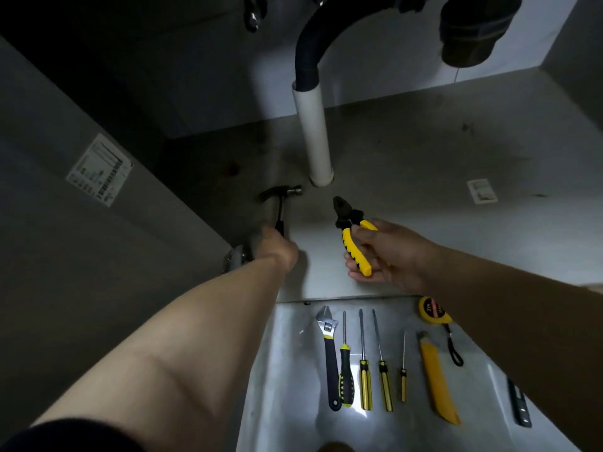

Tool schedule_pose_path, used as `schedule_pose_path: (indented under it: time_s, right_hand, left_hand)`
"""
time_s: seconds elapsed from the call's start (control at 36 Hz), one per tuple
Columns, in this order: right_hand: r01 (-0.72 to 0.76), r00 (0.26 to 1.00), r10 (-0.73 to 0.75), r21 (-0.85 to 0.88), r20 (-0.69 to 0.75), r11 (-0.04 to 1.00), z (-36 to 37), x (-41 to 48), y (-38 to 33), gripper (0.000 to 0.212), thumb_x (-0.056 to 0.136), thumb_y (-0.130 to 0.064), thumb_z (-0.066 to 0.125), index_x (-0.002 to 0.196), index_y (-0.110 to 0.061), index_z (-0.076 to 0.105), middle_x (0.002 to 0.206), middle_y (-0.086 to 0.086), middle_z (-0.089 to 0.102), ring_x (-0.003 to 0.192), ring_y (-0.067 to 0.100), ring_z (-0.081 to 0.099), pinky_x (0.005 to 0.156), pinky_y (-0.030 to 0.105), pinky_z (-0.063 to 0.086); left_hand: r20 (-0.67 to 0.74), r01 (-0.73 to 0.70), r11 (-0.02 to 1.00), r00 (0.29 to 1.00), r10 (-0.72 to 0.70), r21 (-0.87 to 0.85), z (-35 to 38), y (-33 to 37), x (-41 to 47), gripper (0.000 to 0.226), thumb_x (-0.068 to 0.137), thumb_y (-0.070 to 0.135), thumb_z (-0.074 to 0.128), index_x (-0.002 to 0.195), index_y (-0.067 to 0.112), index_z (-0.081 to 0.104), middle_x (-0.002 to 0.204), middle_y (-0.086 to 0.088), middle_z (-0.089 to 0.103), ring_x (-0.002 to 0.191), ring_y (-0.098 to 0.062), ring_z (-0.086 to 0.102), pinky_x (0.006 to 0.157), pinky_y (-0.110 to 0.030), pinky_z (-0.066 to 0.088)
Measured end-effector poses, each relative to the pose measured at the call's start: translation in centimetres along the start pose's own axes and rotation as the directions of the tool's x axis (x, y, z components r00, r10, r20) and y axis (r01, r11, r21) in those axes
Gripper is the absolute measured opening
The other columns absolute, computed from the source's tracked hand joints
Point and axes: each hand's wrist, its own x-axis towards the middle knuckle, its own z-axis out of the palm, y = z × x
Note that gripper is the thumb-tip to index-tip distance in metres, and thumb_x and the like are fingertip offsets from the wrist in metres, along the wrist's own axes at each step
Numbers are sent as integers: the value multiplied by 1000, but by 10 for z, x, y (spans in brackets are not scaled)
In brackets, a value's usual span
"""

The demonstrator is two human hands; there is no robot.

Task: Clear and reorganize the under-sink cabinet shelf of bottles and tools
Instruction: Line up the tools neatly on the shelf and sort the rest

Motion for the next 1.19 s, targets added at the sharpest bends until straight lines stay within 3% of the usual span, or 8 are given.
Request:
schedule_pose_path:
  time_s: [0.22,0.39,0.47,0.58,0.83,0.97,1.06,1.19]
  right_hand:
    - [28,999,-29,40,20,999,7,7,17,24,101,-36,56,115,-17,59,78,11,72,68,22,73,63,32,59]
    - [55,998,-55,45,7,997,11,6,23,22,101,-35,55,112,-17,59,78,11,72,66,23,73,61,33,60]
    - [58,998,-58,37,1,998,12,3,27,22,102,-37,53,111,-18,60,80,12,71,69,24,74,64,36,60]
    - [43,999,-42,24,-9,999,11,-3,31,29,104,-40,49,115,-16,60,83,15,71,70,26,74,66,38,62]
    - [21,998,-23,-25,-56,999,8,-11,29,28,108,-30,40,128,-19,55,106,19,73,95,34,73,78,41,61]
    - [67,994,-73,-82,-75,994,17,-6,26,15,106,-18,45,103,-29,55,102,10,71,87,26,73,71,37,61]
    - [79,997,-78,-59,8,995,18,-6,27,28,100,-1,44,109,-23,59,102,11,70,88,26,74,72,40,62]
    - [-12,998,17,-78,59,997,12,-14,30,50,91,13,40,95,-32,62,101,-3,74,103,21,69,77,34,58]
  left_hand:
    - [-87,12,998,996,-17,-58,2,-19,18,33,97,8,53,122,23,37,106,-6,42,98,-16,38,81,-23,30]
    - [-178,40,999,983,-40,-7,4,-21,14,39,96,12,56,133,4,47,135,-22,46,128,-33,45,107,-31,32]
    - [-189,-1,1000,982,-5,-29,3,-21,17,26,102,14,49,128,15,51,117,-17,49,122,-27,45,98,-10,31]
    - [-208,-61,997,976,68,42,2,-20,19,27,102,15,49,128,12,53,139,-21,46,131,-30,43,104,-25,27]
    - [-286,-313,949,906,313,46,14,-20,-13,31,89,7,58,120,7,64,128,-19,52,117,-35,53,99,-26,33]
    - [197,-74,783,950,244,-617,20,2,-61,37,94,46,65,100,10,72,101,-14,75,100,-31,70,93,-39,56]
    - [481,118,725,817,317,-679,20,1,-74,54,84,51,75,119,13,60,105,-12,73,92,-29,71,91,-57,57]
    - [486,97,775,825,288,-625,15,-4,-68,40,84,16,78,118,20,56,90,-2,71,73,-21,71,59,-35,59]
